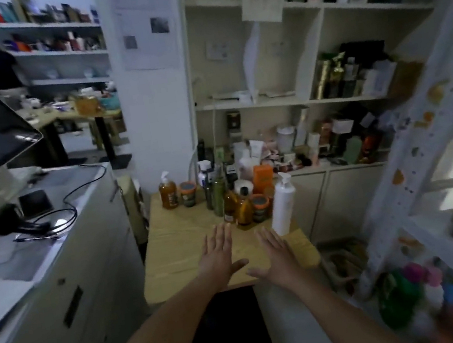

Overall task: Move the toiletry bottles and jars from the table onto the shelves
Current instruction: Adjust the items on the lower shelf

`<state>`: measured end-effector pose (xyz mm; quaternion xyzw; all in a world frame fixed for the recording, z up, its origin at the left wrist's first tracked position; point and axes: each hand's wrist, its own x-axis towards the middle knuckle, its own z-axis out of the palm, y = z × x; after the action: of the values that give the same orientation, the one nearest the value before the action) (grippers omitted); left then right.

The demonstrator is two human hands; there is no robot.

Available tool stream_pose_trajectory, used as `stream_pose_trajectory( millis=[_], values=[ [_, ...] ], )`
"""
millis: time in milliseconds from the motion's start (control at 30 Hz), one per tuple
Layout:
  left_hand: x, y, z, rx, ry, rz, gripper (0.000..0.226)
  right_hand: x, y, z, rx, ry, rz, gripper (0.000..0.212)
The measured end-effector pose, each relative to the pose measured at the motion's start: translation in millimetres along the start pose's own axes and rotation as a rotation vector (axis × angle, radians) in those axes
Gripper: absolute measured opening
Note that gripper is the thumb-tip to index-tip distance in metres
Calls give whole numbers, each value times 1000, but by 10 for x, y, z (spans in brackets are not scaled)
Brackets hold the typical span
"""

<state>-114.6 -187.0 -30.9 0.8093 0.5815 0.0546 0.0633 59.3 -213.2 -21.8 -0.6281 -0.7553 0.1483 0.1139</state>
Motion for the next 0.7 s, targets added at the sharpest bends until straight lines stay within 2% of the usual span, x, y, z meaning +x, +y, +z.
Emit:
stream_pose_trajectory(
  millis=[233,433,700],
  values=[
    [969,-352,14,-14,-13,-5,93,1017,280,107,97,7,72,104],
    [1981,-478,-107,-61,-18,51,96,1984,578,96,254,84,155,111],
    [2635,-604,162,-84,-122,108,95,2524,798,182,340,24,216,107]
  ],
)
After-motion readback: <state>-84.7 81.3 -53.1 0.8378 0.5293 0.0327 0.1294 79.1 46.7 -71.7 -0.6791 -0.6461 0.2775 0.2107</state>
